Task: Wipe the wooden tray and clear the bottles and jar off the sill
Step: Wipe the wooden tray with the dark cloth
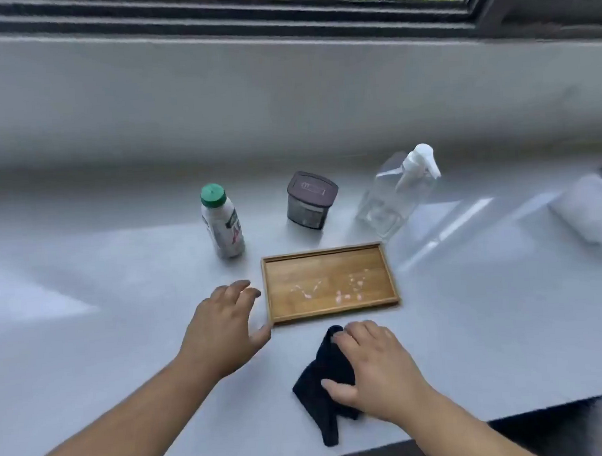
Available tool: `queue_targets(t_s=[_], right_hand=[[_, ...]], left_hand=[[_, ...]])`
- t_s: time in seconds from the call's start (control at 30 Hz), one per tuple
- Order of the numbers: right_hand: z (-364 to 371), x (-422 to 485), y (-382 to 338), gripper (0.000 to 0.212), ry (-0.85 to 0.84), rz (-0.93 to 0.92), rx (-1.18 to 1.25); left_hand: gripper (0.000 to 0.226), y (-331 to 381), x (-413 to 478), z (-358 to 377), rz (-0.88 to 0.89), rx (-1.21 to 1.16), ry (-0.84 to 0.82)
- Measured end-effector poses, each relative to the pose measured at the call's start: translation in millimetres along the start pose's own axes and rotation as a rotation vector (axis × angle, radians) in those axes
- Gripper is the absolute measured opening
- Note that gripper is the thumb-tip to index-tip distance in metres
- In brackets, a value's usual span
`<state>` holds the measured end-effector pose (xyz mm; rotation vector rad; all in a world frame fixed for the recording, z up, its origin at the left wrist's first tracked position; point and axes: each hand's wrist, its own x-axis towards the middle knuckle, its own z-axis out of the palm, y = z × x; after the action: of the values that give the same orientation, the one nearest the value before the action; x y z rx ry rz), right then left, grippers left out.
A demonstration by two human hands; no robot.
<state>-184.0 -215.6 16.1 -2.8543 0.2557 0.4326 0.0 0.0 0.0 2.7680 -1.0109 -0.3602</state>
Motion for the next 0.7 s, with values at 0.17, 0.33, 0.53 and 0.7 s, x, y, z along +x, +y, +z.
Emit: queue_targets(t_s=[0.17,0.33,0.53,0.7], right_hand=[[45,-22,9,0.075,-0.08,0.012,-0.081],[50,-14,7,0.034,-0.001,-0.004,0.001],[3,-3,28,0.034,0.297,0.374,0.739],[-55,35,62,0.032,0.612,0.432,0.767]], left_hand=[[0.08,12,9,36,-0.08,-0.055,-0.013],[0.098,21,29,55,-0.139,-0.092,0.045],[0.095,15,40,76,-0.176,-0.077,0.125],[0.098,12,42,83,-0.166,-0.076,0.147]])
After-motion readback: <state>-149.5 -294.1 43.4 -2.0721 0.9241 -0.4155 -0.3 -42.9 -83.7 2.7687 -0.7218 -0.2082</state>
